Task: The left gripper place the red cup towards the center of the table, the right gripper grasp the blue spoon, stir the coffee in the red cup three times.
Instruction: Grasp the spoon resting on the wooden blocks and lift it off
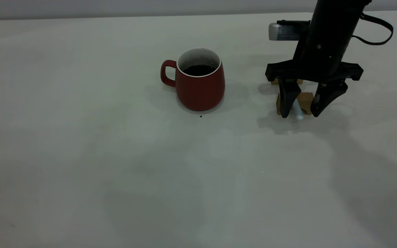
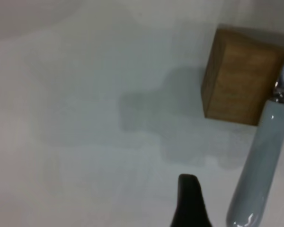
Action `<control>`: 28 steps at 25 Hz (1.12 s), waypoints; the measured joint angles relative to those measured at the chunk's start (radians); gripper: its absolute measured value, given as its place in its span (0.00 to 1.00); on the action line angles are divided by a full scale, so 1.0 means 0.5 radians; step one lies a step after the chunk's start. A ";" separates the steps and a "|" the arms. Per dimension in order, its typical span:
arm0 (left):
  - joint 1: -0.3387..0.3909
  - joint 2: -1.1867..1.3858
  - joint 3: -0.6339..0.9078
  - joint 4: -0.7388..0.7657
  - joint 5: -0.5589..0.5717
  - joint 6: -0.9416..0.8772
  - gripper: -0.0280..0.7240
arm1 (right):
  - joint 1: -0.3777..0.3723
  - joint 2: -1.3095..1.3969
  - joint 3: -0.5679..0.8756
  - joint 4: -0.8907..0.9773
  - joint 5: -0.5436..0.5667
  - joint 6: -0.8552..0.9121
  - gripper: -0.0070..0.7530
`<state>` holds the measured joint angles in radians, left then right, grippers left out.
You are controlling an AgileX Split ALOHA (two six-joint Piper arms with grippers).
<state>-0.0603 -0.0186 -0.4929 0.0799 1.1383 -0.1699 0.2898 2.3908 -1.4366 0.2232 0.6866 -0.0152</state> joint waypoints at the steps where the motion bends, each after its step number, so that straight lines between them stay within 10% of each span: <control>1: 0.000 0.000 0.000 0.000 0.000 0.000 0.78 | 0.000 0.008 0.000 0.000 -0.014 0.003 0.79; 13: 0.000 0.000 0.000 0.000 0.000 0.000 0.78 | 0.000 0.100 -0.004 0.021 -0.137 0.011 0.75; 18: 0.000 0.000 0.000 0.000 0.000 0.000 0.78 | 0.000 0.100 -0.004 0.021 -0.071 0.011 0.55; 22: 0.000 0.000 0.000 0.000 0.000 0.000 0.78 | 0.000 0.100 -0.004 0.021 -0.056 0.011 0.19; 28: 0.000 0.000 0.000 0.000 0.000 0.000 0.78 | 0.000 0.038 -0.004 0.014 0.017 0.011 0.17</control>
<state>-0.0603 -0.0186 -0.4929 0.0799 1.1383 -0.1699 0.2898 2.4101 -1.4385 0.2303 0.6949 -0.0098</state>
